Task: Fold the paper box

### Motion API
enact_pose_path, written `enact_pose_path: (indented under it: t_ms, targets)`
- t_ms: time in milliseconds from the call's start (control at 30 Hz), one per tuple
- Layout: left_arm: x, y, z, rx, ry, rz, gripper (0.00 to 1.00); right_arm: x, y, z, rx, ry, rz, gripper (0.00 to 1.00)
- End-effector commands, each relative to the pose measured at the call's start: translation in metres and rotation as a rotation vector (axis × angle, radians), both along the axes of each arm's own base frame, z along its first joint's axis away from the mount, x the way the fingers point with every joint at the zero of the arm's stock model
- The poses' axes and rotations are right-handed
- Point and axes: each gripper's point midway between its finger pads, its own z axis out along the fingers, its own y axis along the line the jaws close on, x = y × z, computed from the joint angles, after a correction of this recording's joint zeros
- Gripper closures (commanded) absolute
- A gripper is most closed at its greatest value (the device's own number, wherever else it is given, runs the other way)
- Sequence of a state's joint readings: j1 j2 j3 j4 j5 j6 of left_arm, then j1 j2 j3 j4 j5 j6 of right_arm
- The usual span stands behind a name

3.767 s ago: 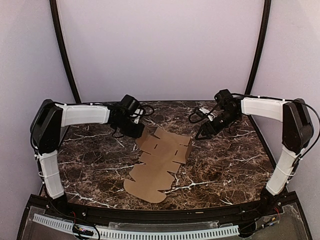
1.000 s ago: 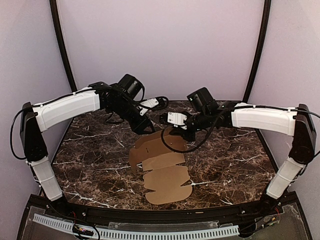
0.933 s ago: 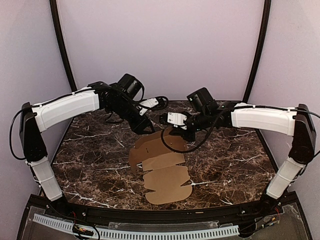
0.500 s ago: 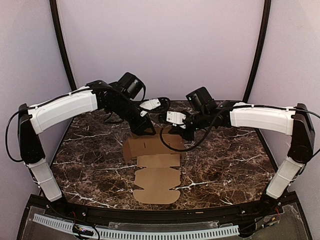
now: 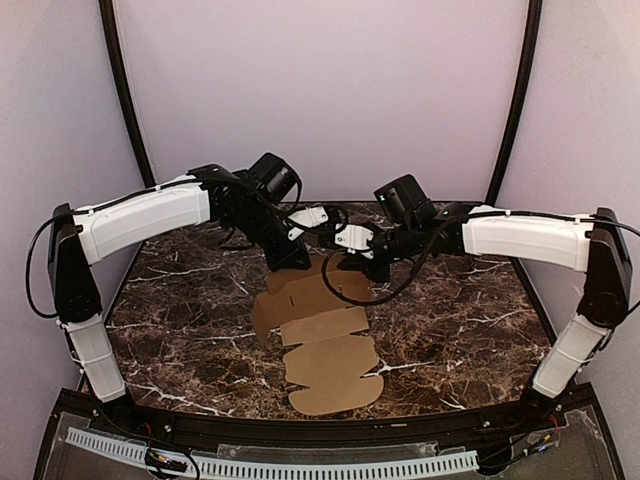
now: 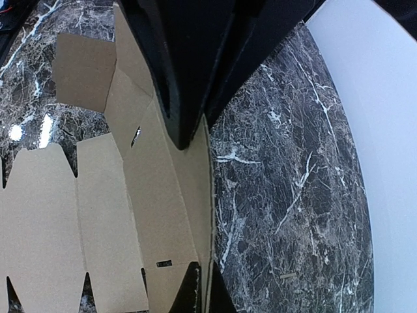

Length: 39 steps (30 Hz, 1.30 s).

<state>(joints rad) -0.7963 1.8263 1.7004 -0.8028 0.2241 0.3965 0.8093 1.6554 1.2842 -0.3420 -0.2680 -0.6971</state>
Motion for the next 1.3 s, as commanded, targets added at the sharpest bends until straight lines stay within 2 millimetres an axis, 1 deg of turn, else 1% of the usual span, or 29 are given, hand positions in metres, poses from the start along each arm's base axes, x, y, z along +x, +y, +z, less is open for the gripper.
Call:
enact_pose_path:
  t_ms: [0, 33, 67, 100, 133, 167, 200, 233, 267, 333, 367, 400, 433, 467, 533, 600, 700, 867, 1000, 1100, 1200, 1233, 1267]
  targets:
    - [-0.003, -0.002, 0.003, -0.006, 0.009, -0.004, 0.99, -0.005, 0.003, 0.014, 0.054, -0.001, -0.004, 0.97]
    - [-0.004, -0.001, 0.001, 0.001, 0.01, -0.001, 0.99, -0.006, 0.002, 0.015, 0.056, 0.01, -0.01, 0.95]
    - [-0.002, 0.0, 0.005, -0.006, -0.012, 0.007, 0.99, -0.007, 0.001, 0.015, 0.054, 0.024, -0.016, 0.91]
    - [-0.003, 0.003, 0.001, 0.001, -0.016, 0.009, 0.99, -0.009, -0.002, 0.017, 0.059, 0.046, -0.021, 0.86]
    - [0.0, 0.004, 0.008, -0.012, -0.049, 0.016, 0.99, -0.01, -0.006, 0.02, 0.067, 0.073, -0.026, 0.8]
    - [-0.001, 0.007, 0.003, -0.004, -0.052, 0.021, 0.99, -0.011, -0.011, 0.025, 0.08, 0.098, -0.031, 0.74]
    - [0.002, 0.008, 0.011, -0.019, -0.088, 0.031, 0.99, -0.014, -0.016, 0.034, 0.113, 0.135, -0.024, 0.69]
    - [0.002, 0.01, 0.007, -0.013, -0.093, 0.033, 0.99, -0.015, -0.023, 0.04, 0.142, 0.172, -0.026, 0.62]
    - [0.005, 0.011, 0.012, -0.024, -0.12, 0.043, 0.99, -0.013, -0.031, 0.048, 0.176, 0.2, -0.036, 0.57]
    - [0.006, 0.012, 0.009, -0.025, -0.131, 0.053, 0.99, -0.008, -0.05, 0.061, 0.254, 0.279, -0.055, 0.47]
    - [0.007, 0.012, 0.006, -0.026, -0.131, 0.056, 0.99, -0.005, -0.06, 0.064, 0.286, 0.314, -0.065, 0.44]
    - [0.007, 0.012, 0.006, -0.027, -0.133, 0.059, 0.99, -0.003, -0.069, 0.063, 0.304, 0.344, -0.079, 0.4]
    - [0.008, 0.011, 0.002, -0.031, -0.132, 0.067, 0.99, -0.001, -0.076, 0.058, 0.31, 0.363, -0.093, 0.39]
    - [0.008, 0.012, -0.001, -0.03, -0.125, 0.074, 0.99, 0.001, -0.082, 0.05, 0.301, 0.377, -0.11, 0.38]
    - [0.01, 0.01, -0.005, -0.03, -0.121, 0.081, 0.99, 0.001, -0.089, 0.027, 0.27, 0.407, -0.136, 0.37]
    - [0.012, 0.009, -0.008, -0.029, -0.117, 0.087, 0.99, 0.0, -0.091, 0.005, 0.247, 0.454, -0.157, 0.37]
    - [0.013, 0.006, -0.007, -0.042, -0.112, 0.088, 0.99, -0.002, -0.089, -0.013, 0.25, 0.519, -0.169, 0.36]
    - [0.013, 0.003, -0.001, -0.06, -0.109, 0.088, 0.99, -0.004, -0.084, -0.022, 0.272, 0.551, -0.158, 0.32]
    - [0.012, 0.003, -0.008, -0.05, -0.105, 0.064, 0.99, 0.004, -0.079, -0.03, 0.258, 0.565, -0.16, 0.31]
    - [0.011, 0.004, -0.014, -0.036, -0.118, 0.049, 0.99, 0.011, -0.075, -0.039, 0.246, 0.588, -0.16, 0.32]
    - [0.01, 0.003, -0.014, -0.039, -0.158, 0.023, 0.99, 0.015, -0.069, -0.044, 0.245, 0.617, -0.14, 0.34]
    - [0.009, 0.005, -0.016, -0.027, -0.171, 0.016, 0.99, 0.015, -0.067, -0.045, 0.248, 0.63, -0.128, 0.35]
    - [0.008, 0.003, -0.016, -0.029, -0.186, 0.009, 0.99, 0.014, -0.065, -0.045, 0.252, 0.643, -0.115, 0.36]
